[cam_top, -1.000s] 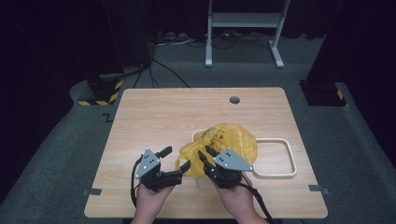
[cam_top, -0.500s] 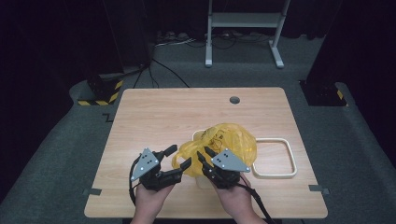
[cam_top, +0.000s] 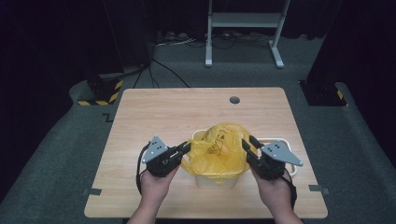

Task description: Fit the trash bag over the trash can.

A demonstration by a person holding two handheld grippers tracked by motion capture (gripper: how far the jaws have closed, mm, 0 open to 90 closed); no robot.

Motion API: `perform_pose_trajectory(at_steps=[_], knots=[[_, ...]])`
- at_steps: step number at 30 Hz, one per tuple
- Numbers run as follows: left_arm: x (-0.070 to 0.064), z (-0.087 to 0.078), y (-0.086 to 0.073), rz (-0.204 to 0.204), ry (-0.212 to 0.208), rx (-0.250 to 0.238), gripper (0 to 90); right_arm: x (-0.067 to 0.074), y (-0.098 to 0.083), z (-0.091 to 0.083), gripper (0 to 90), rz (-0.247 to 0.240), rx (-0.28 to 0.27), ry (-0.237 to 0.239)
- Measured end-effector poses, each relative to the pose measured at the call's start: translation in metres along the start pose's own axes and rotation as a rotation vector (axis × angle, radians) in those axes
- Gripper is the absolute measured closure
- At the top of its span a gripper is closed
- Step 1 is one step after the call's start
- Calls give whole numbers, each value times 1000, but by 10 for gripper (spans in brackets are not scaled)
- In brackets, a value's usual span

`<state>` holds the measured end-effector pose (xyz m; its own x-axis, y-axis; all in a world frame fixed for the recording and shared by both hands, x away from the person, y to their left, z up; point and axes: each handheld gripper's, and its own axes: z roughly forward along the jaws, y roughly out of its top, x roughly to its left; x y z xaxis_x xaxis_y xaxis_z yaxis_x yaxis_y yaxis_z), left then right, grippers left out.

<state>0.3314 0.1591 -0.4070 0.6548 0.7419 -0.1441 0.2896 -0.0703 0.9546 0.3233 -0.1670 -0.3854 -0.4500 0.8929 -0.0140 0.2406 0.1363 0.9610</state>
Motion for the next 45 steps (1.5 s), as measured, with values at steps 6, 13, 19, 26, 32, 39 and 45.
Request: perform_pose_trajectory(at_steps=[6,13,19,26,32,39,45], knots=[[16,14,-2,-38,54,16,857,-19,-7,15,686,33,27,-14],[44,32,-13,-135,108,70,855,-23,-23,36,687,25,85,-24],[61,52,-21,-172,108,110,854,-22,-31,43,689,25,113,-23],[64,73,-31,-163,96,188,851,-21,-39,53,695,14,152,-14],[55,78,-40,-141,54,207,849,-19,-44,58,700,1,174,1],[40,65,-49,-130,44,203,851,-19,-47,57,708,-9,170,13],[16,45,-56,-119,75,210,852,-19,-50,48,725,-12,149,33]])
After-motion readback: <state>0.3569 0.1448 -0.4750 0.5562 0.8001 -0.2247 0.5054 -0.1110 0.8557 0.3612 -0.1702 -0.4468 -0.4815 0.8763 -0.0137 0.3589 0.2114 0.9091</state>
